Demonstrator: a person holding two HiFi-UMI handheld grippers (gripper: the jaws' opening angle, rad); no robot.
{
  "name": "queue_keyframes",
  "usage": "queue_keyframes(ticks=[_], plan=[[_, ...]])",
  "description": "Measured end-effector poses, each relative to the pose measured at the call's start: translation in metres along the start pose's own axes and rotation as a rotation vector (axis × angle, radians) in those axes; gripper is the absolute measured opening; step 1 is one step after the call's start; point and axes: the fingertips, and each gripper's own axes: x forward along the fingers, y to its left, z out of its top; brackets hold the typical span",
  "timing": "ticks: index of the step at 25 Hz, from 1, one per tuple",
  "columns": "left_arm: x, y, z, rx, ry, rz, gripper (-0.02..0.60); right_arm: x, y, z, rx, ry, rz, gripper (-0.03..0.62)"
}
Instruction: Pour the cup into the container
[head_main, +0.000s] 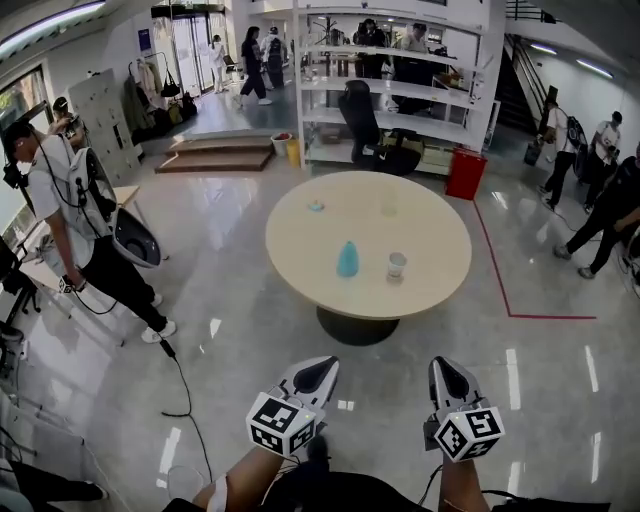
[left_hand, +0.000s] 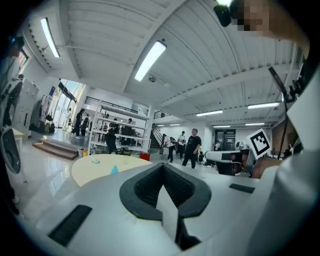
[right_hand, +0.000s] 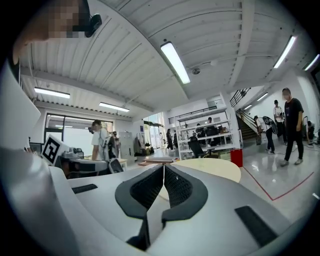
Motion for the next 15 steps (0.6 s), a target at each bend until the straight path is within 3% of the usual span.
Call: queue_keyframes(ticks=[7, 15], plan=[[0.051, 0.076, 0.026, 0.015, -0.014, -0.046, -0.009, 0.092, -0.009, 0.021, -0.005, -0.037, -0.018, 0.006], [0.126, 0.124, 0.029, -0.006, 0.012, -0.065, -0.009, 0.173, -0.039, 0.011, 0.012, -0.001, 0.023, 0.006]])
